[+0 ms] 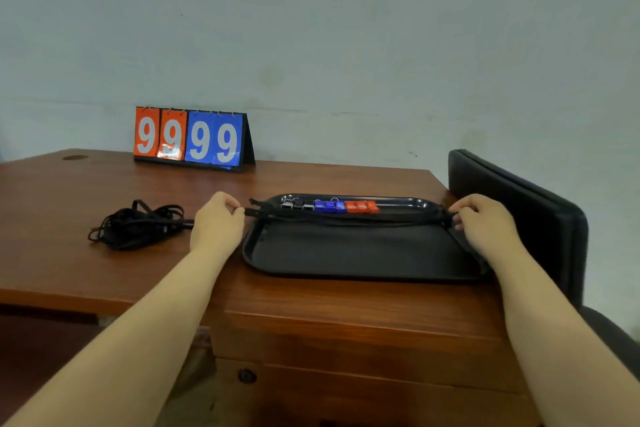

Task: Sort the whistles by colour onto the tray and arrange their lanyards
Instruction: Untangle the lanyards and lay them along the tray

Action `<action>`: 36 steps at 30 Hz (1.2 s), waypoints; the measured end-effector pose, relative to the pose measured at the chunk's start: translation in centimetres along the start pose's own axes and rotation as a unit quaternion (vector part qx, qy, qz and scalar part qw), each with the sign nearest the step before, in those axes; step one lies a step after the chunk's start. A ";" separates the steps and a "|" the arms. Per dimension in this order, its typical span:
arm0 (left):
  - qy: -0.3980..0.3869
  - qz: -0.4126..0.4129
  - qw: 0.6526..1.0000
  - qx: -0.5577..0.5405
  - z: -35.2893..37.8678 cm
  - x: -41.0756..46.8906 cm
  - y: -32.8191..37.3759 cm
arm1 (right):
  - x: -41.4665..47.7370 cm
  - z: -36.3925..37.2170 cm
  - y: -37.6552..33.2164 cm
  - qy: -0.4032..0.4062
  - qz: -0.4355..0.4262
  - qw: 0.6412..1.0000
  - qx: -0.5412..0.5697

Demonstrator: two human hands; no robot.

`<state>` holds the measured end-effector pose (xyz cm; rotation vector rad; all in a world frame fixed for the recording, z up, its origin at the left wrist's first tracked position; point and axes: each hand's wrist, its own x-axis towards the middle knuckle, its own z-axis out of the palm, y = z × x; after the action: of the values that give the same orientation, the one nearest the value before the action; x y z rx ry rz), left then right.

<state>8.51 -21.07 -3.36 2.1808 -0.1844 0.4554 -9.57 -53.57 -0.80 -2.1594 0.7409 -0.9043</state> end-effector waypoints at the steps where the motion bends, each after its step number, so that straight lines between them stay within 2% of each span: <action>1: -0.003 -0.004 1.000 -0.003 0.0 0.0 0.0 | -0.1 0.0 -0.1 0.002 -0.004 1.000 -0.008; 10: -0.026 0.011 0.999 0.027 0.1 0.0 0.2 | -0.5 -0.1 -0.4 -0.012 -0.013 0.994 -0.111; 20: -0.038 0.008 0.999 0.006 -0.2 -0.1 0.2 | 0.5 0.4 0.4 -0.082 0.011 0.991 -0.107; 24: -0.040 0.001 0.999 -0.008 -0.2 -0.3 0.6 | 0.7 0.7 0.9 -0.058 -0.007 0.989 -0.137; 28: -0.061 0.029 0.997 -0.022 -0.3 -0.6 1.0 | 0.3 0.5 0.2 -0.025 -0.042 0.976 -0.212; 32: -0.085 0.033 0.995 -0.029 -0.3 -0.6 0.9 | 0.0 0.5 -0.3 -0.066 -0.104 0.968 -0.219; 36: -0.104 0.023 0.994 -0.030 -0.1 -0.4 0.7 | -0.2 0.5 -0.2 -0.083 -0.099 0.970 -0.207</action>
<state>7.87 -21.43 -2.90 2.1669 -0.3588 0.2451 -9.25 -53.14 -0.92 -2.6795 0.6845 -0.6989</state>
